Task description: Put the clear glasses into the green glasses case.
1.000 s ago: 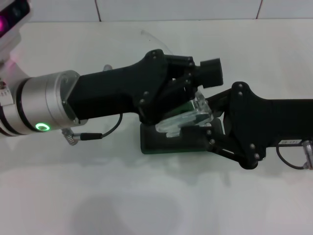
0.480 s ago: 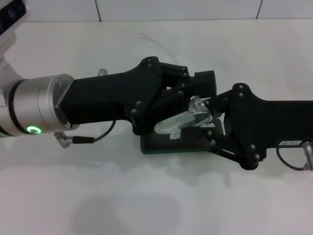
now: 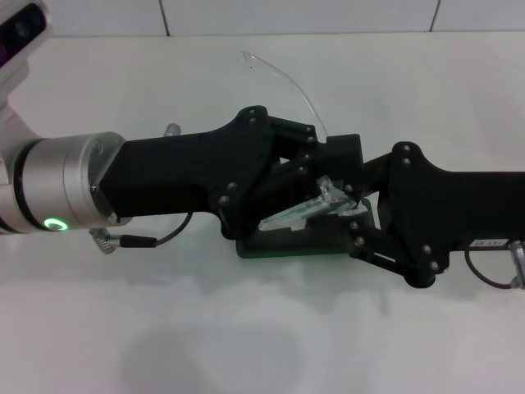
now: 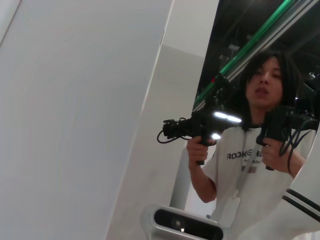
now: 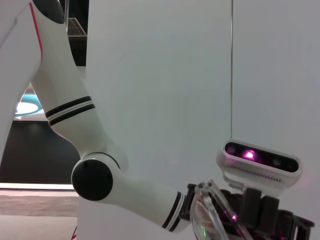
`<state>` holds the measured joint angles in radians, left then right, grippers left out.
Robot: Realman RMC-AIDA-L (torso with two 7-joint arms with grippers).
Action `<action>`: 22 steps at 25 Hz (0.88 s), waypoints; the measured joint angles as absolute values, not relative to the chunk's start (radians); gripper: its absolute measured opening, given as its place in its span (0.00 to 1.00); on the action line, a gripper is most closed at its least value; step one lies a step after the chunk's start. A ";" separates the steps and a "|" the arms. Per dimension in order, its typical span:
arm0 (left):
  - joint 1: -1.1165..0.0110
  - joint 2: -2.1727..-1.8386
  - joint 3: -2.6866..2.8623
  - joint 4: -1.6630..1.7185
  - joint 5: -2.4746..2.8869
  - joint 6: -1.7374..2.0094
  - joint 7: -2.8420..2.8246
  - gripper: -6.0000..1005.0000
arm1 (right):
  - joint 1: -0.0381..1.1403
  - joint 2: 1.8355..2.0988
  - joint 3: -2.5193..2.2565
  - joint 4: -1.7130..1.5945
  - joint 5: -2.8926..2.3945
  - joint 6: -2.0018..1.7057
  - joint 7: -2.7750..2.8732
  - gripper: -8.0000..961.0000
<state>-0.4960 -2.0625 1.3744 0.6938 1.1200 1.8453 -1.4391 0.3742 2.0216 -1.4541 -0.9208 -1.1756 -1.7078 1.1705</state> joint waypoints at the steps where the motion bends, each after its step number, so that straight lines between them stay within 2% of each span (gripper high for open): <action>1: -0.495 -2.063 1.374 0.694 1.120 1.845 -1.437 0.06 | 0.374 2.022 -1.454 -0.919 -1.175 -1.708 1.170 0.14; 22: -0.370 -2.055 1.101 0.687 1.119 1.853 -1.442 0.06 | 0.360 2.022 -1.454 -0.919 -1.135 -1.809 1.100 0.13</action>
